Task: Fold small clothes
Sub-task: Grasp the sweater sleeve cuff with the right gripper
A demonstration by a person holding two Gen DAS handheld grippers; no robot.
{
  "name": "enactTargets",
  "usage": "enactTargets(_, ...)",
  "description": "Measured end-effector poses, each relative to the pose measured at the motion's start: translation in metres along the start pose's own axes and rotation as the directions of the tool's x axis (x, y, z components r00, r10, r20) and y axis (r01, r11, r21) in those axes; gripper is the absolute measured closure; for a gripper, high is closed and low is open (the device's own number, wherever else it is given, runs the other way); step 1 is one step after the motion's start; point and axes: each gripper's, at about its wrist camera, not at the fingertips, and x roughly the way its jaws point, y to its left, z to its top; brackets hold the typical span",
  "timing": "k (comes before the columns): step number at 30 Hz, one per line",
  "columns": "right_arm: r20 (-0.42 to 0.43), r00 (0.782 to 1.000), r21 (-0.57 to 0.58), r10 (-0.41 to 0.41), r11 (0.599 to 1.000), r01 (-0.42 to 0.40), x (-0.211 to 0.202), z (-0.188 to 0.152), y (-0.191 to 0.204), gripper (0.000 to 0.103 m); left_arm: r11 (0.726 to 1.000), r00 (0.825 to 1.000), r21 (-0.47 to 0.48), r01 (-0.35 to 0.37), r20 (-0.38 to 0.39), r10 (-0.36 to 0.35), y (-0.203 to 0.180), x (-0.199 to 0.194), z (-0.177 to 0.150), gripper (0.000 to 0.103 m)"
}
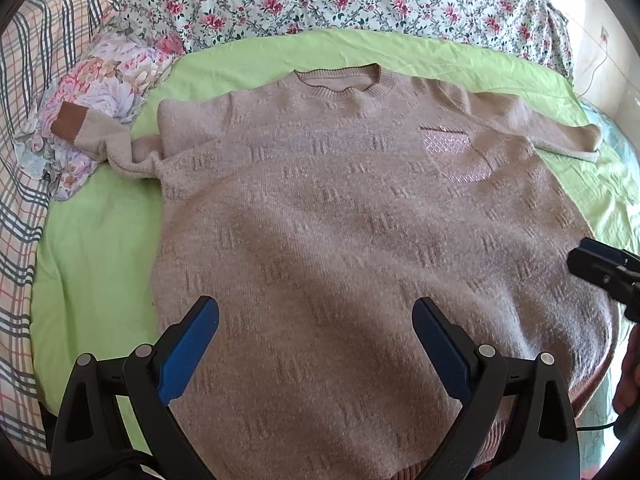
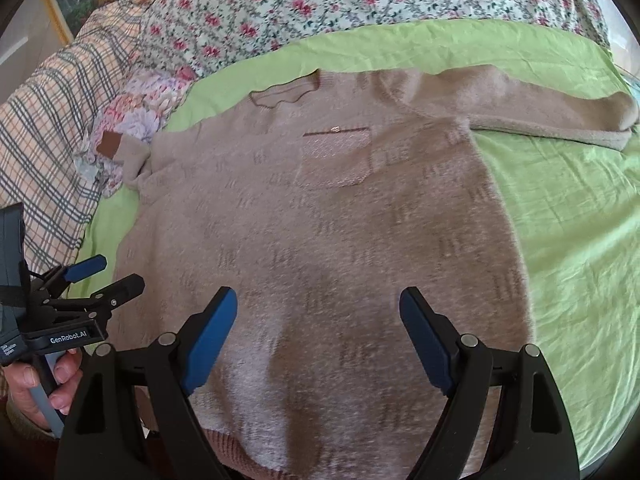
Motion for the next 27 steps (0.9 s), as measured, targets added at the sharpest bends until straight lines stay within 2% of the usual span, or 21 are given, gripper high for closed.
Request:
enactTargets(4, 0.139, 0.99, 0.019, -0.021, 1.0, 0.018, -0.018, 0.012, -0.04, 0.019, 1.0, 1.0, -0.006, 0.002, 0.005, -0.002, 0.001, 0.004, 0.012, 0.005)
enactTargets(6, 0.135, 0.989, 0.053, -0.057, 0.997, 0.051, -0.024, 0.02, -0.062, 0.021, 1.0, 1.0, -0.009, 0.005, 0.004, -0.005, 0.0, 0.006, 0.016, 0.005)
enactTargets(9, 0.162, 0.979, 0.145, -0.126, 0.984, 0.102, -0.042, 0.036, -0.113, 0.036, 1.0, 1.0, -0.01, 0.013, -0.008, -0.013, -0.002, 0.012, 0.022, 0.005)
enactTargets(12, 0.173, 0.967, 0.299, -0.189, 0.945, 0.131, -0.061, 0.054, -0.181, 0.054, 1.0, 1.0, -0.002, 0.01, -0.017, -0.01, -0.006, 0.018, 0.025, 0.005)
enactTargets(13, 0.176, 0.96, 0.364, -0.218, 0.92, 0.142, -0.067, 0.062, -0.213, 0.059, 1.0, 1.0, -0.002, 0.015, -0.025, -0.015, -0.007, 0.021, 0.027, 0.005)
enactTargets(16, 0.179, 0.942, 0.488, -0.284, 0.857, 0.165, -0.076, 0.084, -0.278, 0.065, 1.0, 0.999, 0.003, 0.014, -0.038, -0.014, -0.014, 0.028, 0.031, 0.005)
enactTargets(18, 0.169, 0.931, 0.527, -0.323, 0.828, 0.191, -0.077, 0.095, -0.306, 0.066, 1.0, 0.999, 0.009, 0.008, -0.043, -0.007, -0.016, 0.033, 0.033, 0.005)
enactTargets(20, 0.173, 0.942, 0.579, -0.288, 0.803, 0.139, -0.065, 0.112, -0.337, 0.066, 1.0, 0.998, 0.011, 0.008, -0.056, -0.008, -0.019, 0.039, 0.035, 0.005)
enactTargets(24, 0.121, 0.938, 0.613, -0.324, 0.768, 0.186, -0.045, 0.145, -0.389, 0.066, 1.0, 0.996, 0.009, 0.009, -0.083, -0.008, -0.021, 0.05, 0.039, 0.005)
enactTargets(27, 0.119, 0.952, 0.649, -0.282, 0.748, 0.14, -0.033, 0.152, -0.416, 0.067, 1.0, 0.995, 0.001, 0.015, -0.103, -0.015, -0.022, 0.057, 0.043, 0.005)
